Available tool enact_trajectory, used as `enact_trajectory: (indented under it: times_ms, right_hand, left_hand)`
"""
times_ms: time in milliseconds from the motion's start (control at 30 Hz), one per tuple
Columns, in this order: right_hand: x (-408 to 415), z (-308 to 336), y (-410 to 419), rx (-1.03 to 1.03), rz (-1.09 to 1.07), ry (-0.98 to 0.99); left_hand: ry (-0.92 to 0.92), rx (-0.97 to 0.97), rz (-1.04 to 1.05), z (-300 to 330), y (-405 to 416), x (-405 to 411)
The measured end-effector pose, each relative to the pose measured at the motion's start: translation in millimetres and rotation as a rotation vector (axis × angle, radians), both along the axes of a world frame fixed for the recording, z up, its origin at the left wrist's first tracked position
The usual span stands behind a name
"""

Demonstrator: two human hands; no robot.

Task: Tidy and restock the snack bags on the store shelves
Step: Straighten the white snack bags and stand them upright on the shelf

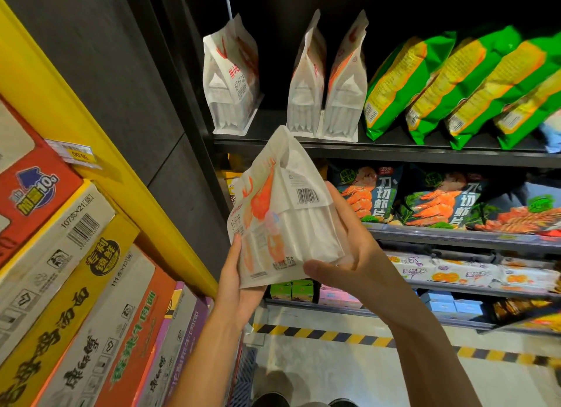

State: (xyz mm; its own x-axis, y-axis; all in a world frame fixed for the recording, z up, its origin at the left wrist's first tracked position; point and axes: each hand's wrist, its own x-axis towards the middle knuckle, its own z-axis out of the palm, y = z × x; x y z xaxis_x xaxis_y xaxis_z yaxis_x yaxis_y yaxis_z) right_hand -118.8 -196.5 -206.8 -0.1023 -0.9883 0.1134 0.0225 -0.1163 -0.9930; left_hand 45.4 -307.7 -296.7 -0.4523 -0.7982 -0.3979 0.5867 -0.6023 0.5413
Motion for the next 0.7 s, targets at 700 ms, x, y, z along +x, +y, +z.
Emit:
enact_trajectory:
  times_ms: [700]
  right_hand:
    - [-57,-57,-4,0.326,-0.167,-0.57]
  left_hand:
    - [-0.414,-0.463,-0.486,37,-12,37]
